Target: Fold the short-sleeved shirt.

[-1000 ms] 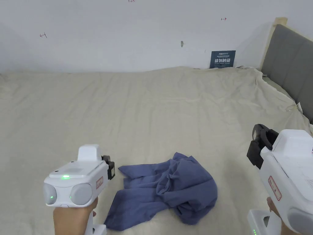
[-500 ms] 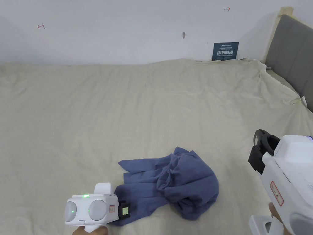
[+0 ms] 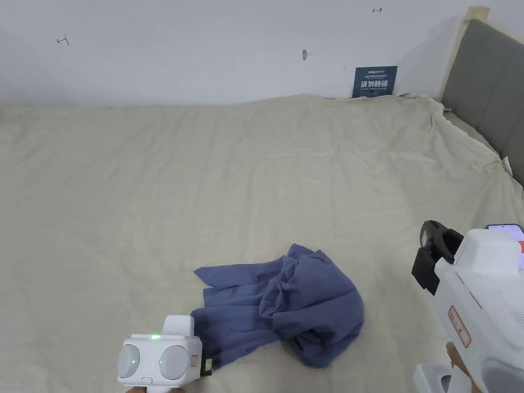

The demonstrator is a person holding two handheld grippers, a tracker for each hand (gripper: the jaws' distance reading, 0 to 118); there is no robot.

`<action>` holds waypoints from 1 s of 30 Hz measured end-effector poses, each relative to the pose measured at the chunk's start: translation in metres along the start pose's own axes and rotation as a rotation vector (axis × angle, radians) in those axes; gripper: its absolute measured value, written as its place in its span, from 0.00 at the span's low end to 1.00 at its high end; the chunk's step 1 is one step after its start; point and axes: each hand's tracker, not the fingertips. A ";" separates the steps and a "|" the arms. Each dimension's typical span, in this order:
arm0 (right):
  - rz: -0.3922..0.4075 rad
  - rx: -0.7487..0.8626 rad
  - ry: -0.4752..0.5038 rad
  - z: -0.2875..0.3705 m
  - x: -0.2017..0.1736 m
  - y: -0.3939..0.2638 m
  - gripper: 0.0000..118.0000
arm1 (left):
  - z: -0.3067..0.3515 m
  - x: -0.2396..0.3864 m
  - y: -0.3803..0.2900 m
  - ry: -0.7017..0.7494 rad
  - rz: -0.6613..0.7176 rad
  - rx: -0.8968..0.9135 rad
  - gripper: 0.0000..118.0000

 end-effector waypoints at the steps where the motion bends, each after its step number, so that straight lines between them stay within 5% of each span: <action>1: -0.001 -0.002 0.000 -0.001 0.000 0.000 0.00 | 0.001 0.000 0.001 -0.039 0.009 0.007 0.05; 8: -0.009 -0.058 0.008 -0.011 0.003 -0.001 0.00 | 0.026 -0.004 0.007 -0.079 0.028 0.122 0.00; 17: -0.023 -0.355 0.080 -0.081 0.008 -0.028 0.02 | 0.073 -0.027 0.030 -0.148 0.095 0.252 0.00; 18: -0.021 -0.398 0.091 -0.092 0.008 -0.033 0.07 | 0.074 -0.029 0.032 -0.149 0.099 0.257 0.00; 22: -0.037 -0.533 0.097 -0.126 0.010 -0.059 0.65 | 0.073 -0.034 0.037 -0.157 0.112 0.267 0.00; 23: -0.037 -0.562 0.090 -0.133 0.011 -0.065 0.72 | 0.073 -0.035 0.038 -0.159 0.114 0.267 0.00; 30: -0.037 -0.710 0.116 -0.160 0.017 -0.100 0.73 | 0.062 -0.039 0.041 -0.157 0.123 0.256 0.00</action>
